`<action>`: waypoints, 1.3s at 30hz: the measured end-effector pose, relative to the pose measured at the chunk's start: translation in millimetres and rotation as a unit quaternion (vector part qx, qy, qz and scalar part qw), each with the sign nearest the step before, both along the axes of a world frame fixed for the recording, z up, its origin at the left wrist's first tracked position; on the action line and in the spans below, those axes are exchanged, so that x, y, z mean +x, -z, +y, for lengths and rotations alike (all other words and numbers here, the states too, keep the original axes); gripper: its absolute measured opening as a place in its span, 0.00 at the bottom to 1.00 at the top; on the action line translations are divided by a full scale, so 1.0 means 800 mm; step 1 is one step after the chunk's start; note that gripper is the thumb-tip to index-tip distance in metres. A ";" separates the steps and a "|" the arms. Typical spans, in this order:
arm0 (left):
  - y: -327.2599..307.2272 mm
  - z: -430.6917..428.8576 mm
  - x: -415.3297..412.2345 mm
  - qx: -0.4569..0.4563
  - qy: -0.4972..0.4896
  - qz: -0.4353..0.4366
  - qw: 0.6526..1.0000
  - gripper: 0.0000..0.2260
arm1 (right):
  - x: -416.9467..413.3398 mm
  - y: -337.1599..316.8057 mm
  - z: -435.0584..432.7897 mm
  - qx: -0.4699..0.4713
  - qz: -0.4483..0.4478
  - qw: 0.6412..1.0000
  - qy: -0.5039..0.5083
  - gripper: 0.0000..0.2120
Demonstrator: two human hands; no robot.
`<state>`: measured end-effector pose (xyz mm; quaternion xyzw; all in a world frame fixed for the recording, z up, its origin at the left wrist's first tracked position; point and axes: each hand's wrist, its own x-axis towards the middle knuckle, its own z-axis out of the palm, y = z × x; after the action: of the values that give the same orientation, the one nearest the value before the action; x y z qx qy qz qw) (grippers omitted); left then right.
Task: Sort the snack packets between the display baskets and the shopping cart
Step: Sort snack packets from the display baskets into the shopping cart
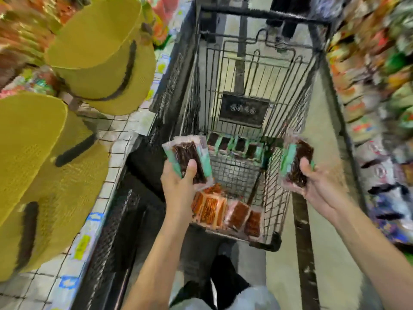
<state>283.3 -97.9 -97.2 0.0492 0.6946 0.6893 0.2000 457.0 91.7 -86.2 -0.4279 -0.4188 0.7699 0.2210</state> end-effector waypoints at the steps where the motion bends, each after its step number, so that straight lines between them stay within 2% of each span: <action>1: 0.010 0.019 -0.010 -0.012 0.006 0.011 1.000 0.13 | -0.009 0.009 0.013 -0.007 -0.004 1.000 0.004 0.25; 7: 0.091 0.125 -0.078 -0.022 0.068 -0.040 0.997 0.12 | -0.078 0.072 0.084 -0.013 -0.049 0.998 0.031 0.17; 13: 0.219 0.248 -0.157 -0.166 0.068 -0.075 0.981 0.17 | -0.161 0.179 0.161 -0.025 -0.126 0.985 0.112 0.16; 16: 0.288 0.304 -0.189 -0.204 0.087 -0.036 0.974 0.17 | -0.197 0.257 0.201 0.000 -0.189 0.971 0.147 0.14; 20: 0.379 0.368 -0.216 -0.266 0.136 0.021 0.954 0.17 | -0.226 0.369 0.245 0.072 -0.322 0.929 0.165 0.14; 24: 0.459 0.409 -0.220 -0.335 0.186 0.052 0.922 0.25 | -0.252 0.456 0.269 0.129 -0.469 0.869 0.086 0.17; 26: 0.487 0.421 -0.212 -0.366 0.228 0.063 0.900 0.28 | -0.257 0.482 0.268 0.170 -0.506 0.845 0.041 0.18; 29: 0.515 0.426 -0.202 -0.427 0.283 0.144 0.847 0.25 | -0.250 0.508 0.259 0.260 -0.536 0.803 -0.018 0.19; 31: 0.524 0.423 -0.201 -0.482 0.273 0.251 0.794 0.25 | -0.247 0.514 0.256 0.259 -0.567 0.782 0.005 0.22; 33: 0.523 0.421 -0.203 -0.512 0.261 0.300 0.761 0.27 | -0.249 0.517 0.255 0.233 -0.569 0.789 0.022 0.23; 35: 0.517 0.420 -0.207 -0.516 0.268 0.296 0.758 0.27 | -0.246 0.516 0.256 0.217 -0.556 0.802 0.004 0.22; 39: 0.468 0.407 -0.212 -0.460 0.277 0.252 0.805 0.20 | -0.225 0.476 0.245 0.251 -0.540 0.803 -0.017 0.20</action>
<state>113.8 227.4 -471.9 0.3140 0.9128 0.1679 0.1998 277.3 287.8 -467.4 -0.6967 -0.6562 0.2863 0.0458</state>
